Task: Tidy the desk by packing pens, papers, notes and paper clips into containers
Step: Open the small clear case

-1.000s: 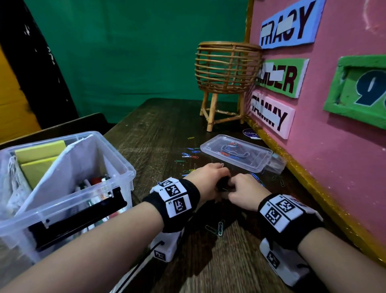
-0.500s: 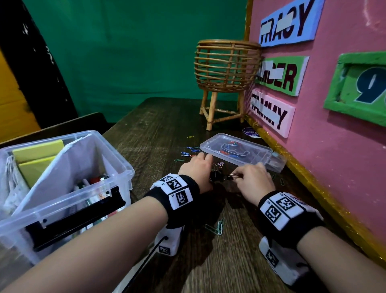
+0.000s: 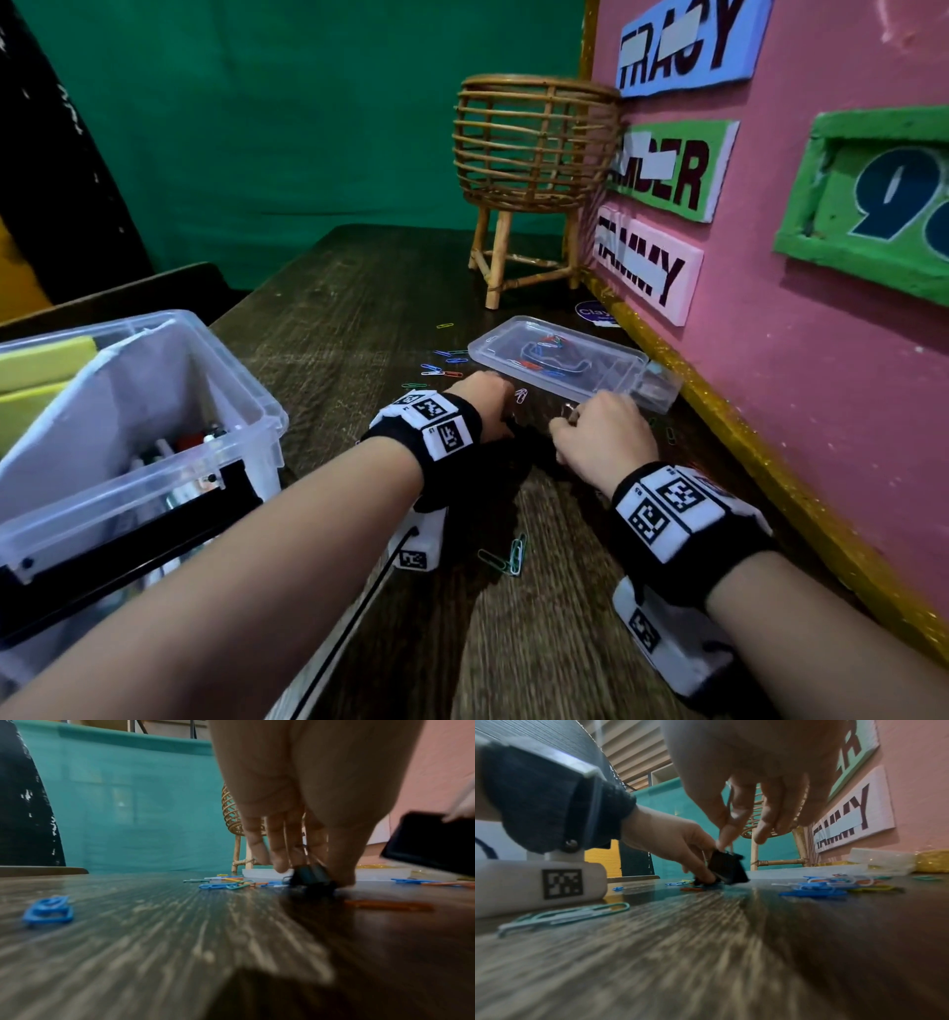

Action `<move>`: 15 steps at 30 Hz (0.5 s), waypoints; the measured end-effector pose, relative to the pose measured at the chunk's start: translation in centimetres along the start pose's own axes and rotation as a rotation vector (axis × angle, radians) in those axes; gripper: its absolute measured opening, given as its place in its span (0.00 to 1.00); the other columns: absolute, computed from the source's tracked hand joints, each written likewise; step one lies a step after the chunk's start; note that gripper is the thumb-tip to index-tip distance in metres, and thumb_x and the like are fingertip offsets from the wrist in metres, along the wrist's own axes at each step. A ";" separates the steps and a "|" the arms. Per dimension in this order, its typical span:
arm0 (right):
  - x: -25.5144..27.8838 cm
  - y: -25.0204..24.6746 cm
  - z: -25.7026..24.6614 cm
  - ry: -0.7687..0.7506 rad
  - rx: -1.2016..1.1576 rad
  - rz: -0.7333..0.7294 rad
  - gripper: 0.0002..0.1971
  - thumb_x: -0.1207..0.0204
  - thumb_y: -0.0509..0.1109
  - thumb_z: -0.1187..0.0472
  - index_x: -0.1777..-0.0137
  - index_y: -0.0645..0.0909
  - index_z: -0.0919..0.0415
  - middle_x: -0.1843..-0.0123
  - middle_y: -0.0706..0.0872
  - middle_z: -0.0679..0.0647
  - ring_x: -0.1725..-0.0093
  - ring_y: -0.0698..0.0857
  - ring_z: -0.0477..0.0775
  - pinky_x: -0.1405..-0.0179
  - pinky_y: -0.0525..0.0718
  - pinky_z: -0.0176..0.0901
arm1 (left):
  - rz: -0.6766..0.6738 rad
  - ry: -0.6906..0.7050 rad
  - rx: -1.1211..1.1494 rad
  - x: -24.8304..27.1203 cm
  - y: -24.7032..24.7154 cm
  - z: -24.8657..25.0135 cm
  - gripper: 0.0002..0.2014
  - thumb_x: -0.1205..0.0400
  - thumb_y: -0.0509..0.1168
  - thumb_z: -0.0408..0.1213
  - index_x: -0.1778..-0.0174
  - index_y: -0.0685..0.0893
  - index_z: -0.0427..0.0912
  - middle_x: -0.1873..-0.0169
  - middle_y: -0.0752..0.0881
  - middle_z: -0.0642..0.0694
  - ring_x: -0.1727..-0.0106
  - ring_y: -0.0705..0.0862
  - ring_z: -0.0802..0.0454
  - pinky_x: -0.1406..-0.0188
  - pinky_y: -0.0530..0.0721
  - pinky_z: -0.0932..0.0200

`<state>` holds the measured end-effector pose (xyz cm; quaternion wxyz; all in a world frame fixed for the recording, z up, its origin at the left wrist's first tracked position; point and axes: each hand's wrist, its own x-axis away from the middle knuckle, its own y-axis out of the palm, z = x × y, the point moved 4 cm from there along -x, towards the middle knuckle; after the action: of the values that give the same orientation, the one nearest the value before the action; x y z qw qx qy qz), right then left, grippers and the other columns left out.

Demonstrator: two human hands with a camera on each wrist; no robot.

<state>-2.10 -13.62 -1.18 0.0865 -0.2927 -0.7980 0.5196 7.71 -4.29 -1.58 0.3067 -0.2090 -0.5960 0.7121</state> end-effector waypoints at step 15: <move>0.8 -0.3 -1.2 -0.109 -0.286 -0.105 0.07 0.30 0.65 0.62 0.54 0.72 0.58 0.57 0.80 0.55 0.56 0.78 0.56 0.56 0.71 0.42 | 0.408 0.022 0.303 2.5 -1.6 0.6 0.13 0.20 0.62 0.29 0.40 0.78 0.36 0.40 0.78 0.37 0.37 0.78 0.39 0.38 0.74 0.53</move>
<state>-2.39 -12.36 -0.51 0.0275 -0.2311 -0.8816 0.4106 5.79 -2.84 0.25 0.1911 -0.2843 -0.4245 0.8381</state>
